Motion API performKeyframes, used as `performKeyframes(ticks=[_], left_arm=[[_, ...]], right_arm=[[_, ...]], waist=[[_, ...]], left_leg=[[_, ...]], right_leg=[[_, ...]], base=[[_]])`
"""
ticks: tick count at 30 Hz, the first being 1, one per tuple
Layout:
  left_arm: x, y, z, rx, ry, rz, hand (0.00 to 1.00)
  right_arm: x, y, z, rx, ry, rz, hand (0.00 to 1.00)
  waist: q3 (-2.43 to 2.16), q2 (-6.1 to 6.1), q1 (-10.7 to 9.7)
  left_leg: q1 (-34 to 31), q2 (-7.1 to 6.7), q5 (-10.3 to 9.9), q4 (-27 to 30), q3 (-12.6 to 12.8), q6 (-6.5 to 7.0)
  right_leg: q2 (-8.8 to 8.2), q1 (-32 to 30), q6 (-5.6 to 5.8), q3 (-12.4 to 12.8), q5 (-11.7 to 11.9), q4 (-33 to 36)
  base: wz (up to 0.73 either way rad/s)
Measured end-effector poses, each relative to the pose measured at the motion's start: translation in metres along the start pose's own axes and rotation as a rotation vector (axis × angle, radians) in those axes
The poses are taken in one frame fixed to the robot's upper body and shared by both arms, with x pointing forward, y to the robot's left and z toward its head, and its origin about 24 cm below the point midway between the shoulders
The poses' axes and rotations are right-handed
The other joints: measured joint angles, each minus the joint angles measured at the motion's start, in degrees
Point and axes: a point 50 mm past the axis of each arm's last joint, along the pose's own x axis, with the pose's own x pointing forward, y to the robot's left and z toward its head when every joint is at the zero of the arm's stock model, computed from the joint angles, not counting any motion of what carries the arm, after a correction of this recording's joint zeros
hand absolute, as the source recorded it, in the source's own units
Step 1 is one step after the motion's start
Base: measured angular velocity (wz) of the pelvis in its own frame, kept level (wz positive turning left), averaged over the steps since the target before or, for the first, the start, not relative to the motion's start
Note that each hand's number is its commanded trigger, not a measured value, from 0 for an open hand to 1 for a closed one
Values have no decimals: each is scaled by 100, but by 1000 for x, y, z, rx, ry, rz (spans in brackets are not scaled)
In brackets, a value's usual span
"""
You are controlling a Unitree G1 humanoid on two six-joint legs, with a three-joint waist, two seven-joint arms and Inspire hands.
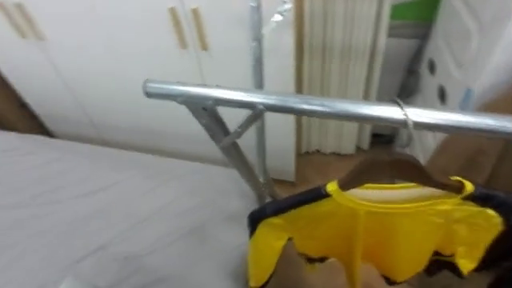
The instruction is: Hang clothes
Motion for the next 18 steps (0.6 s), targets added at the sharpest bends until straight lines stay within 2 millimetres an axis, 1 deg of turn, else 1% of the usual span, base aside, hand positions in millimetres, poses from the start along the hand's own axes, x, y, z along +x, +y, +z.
performKeyframes(ticks=[1,2,4,5,6,7,8,9,10,11,12,13,14,15,16,17,18], left_arm=[[0,-2,0,-2,-2,-17,0],[0,-3,0,3,-3,-25,0],[1,-9,3,20,-21,-56,0],[1,-10,4,25,-26,-62,0],[1,-12,5,36,-34,-73,0],[1,-14,6,44,-36,-81,0],[1,-14,6,45,-38,-84,0],[2,-15,8,49,-42,-90,0],[2,-15,9,49,-45,-91,0],[3,-16,11,49,-49,-92,0],[3,-16,11,47,-50,-92,0],[3,-16,11,45,-51,-92,0],[3,-16,12,36,-53,-92,0],[3,-18,12,20,-54,-93,0],[4,-20,12,13,-54,-96,0],[4,-21,12,3,-53,-97,0],[4,-21,11,-1,-51,-103,0]], right_arm=[[0,2,0,-22,7,1,0],[0,3,0,-33,8,3,0],[0,2,0,-54,10,2,0],[0,2,0,-60,9,1,0],[1,0,2,-62,7,-2,0],[1,-1,3,-62,8,-8,0],[1,-1,3,-58,8,-11,0],[1,-2,3,-45,9,-14,0],[1,-2,3,-37,9,-16,0],[1,-3,4,-24,6,-21,0],[1,-3,7,-20,-1,-28,0],[2,-2,9,5,-9,-31,0],[2,-1,11,24,-17,-34,0],[3,0,17,73,-37,-33,0],[3,4,21,123,-53,-26,0],[4,6,23,153,-57,-21,0],[4,11,23,201,-60,-12,0]], waist=[[2,-24,-2],[-6,-35,-5],[-13,-52,-6],[-18,-50,-2],[-31,-54,10],[-34,-48,-4],[-36,-50,-18],[-43,-42,-6],[-50,-34,3],[-39,-58,20],[-53,-54,38],[-71,-82,40],[-78,-96,42],[-79,-101,42],[-85,-106,43],[-74,-77,33],[-76,-69,-71]], left_leg=[[114,47,-49,136,39,-43],[164,52,-80,174,46,-64],[421,42,-143,199,174,-53],[484,10,-166,158,181,-87],[626,-43,-171,-30,211,-96],[799,-121,-193,-285,303,-135],[887,-148,-213,-443,344,-174],[1042,-205,-223,-735,409,-198],[1112,-217,-218,-857,486,-207],[1171,-263,-197,-1047,551,-242],[1203,-278,-172,-1175,661,-288],[1215,-297,-189,-1261,673,-338],[1218,-307,-207,-1295,685,-369],[1218,-304,-260,-1310,719,-446],[1212,-303,-277,-1316,688,-447],[1201,-297,-280,-1317,620,-441],[1152,-286,-303,-1318,397,-398]], right_leg=[[1,89,15,-253,-67,5],[1,118,23,-378,-95,6],[16,190,40,-823,-144,13],[24,195,41,-892,-146,16],[44,201,40,-1033,-146,51],[42,189,39,-1222,-145,113],[42,190,39,-1322,-145,147],[40,195,37,-1435,-144,215],[40,202,37,-1475,-144,235],[40,198,37,-1525,-144,276],[36,188,36,-1558,-144,280],[32,188,30,-1622,-140,302],[31,187,17,-1635,-132,298],[25,186,-7,-1653,-95,304],[10,197,-18,-1645,-27,312],[5,202,-28,-1607,17,316],[-14,215,-9,-1337,76,339]], base=[[120],[110],[103],[84],[66],[65],[62],[50],[54],[38],[35],[19],[12],[11],[14],[46],[95]])
